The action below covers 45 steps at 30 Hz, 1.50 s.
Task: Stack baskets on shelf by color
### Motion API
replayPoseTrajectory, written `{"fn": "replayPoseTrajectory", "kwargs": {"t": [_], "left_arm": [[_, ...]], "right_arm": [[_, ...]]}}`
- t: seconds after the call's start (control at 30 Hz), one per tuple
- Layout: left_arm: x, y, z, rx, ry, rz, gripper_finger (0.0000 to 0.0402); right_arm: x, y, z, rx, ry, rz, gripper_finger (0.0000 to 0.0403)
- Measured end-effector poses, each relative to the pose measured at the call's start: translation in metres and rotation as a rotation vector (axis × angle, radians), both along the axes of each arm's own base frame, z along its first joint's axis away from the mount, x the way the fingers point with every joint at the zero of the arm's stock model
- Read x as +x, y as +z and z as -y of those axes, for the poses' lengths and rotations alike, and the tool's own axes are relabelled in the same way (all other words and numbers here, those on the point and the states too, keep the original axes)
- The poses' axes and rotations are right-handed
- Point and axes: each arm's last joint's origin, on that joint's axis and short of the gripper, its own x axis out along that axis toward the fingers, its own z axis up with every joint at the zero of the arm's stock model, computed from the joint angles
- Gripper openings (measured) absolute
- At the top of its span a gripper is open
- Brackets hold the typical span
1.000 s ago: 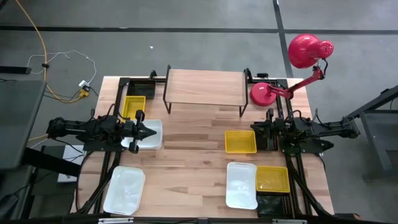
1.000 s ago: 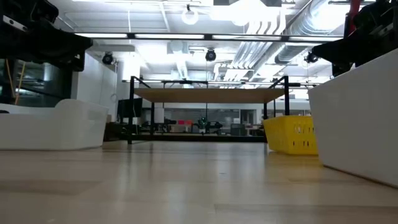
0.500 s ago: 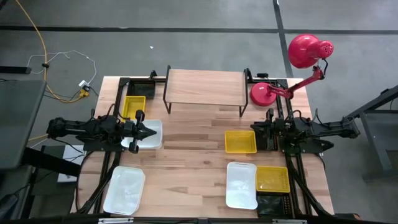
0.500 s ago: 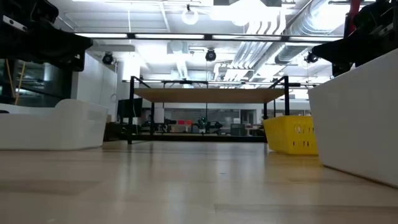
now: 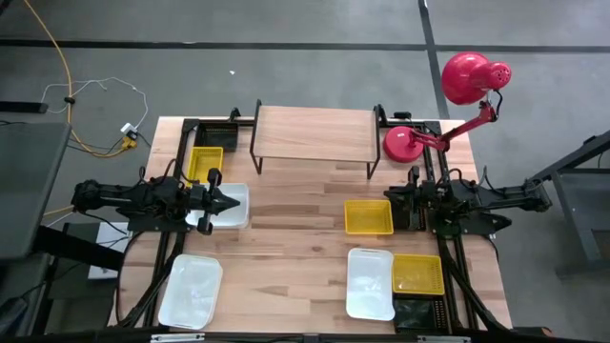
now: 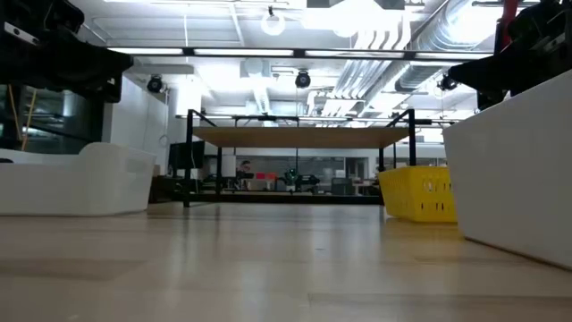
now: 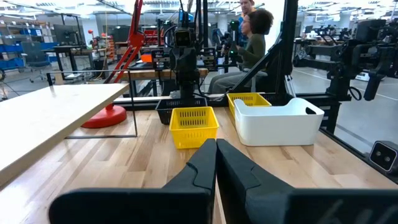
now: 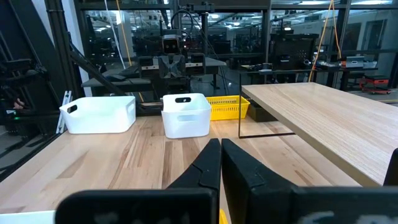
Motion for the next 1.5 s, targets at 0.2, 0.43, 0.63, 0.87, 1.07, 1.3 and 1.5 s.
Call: {"fn": "replayPoseTrajectory", "kwargs": {"t": [0.2,0.43,0.63,0.87,1.07,1.3,1.5], "left_arm": [[0.000,0.000,0.000,0.000,0.000,0.000,0.0000],[0.000,0.000,0.000,0.000,0.000,0.000,0.0000],[0.000,0.000,0.000,0.000,0.000,0.000,0.0000],[0.000,0.000,0.000,0.000,0.000,0.000,0.0000],[0.000,0.000,0.000,0.000,0.000,0.000,0.0000],[0.000,0.000,0.000,0.000,0.000,0.000,0.0000],[0.000,0.000,0.000,0.000,0.000,0.000,0.0000]], "right_arm": [[0.000,0.000,0.000,0.000,0.000,0.000,0.0000],[0.000,0.000,0.000,0.000,0.000,0.000,0.0000],[0.000,0.000,0.000,0.000,0.000,0.000,0.0000],[0.000,0.000,0.000,0.000,0.000,0.000,0.0000],[-0.001,0.010,0.000,0.014,-0.005,0.105,0.0000],[-0.005,0.037,-0.006,-0.013,0.213,0.352,0.0000],[0.008,0.061,-0.005,0.000,0.145,0.204,0.0030]]}}
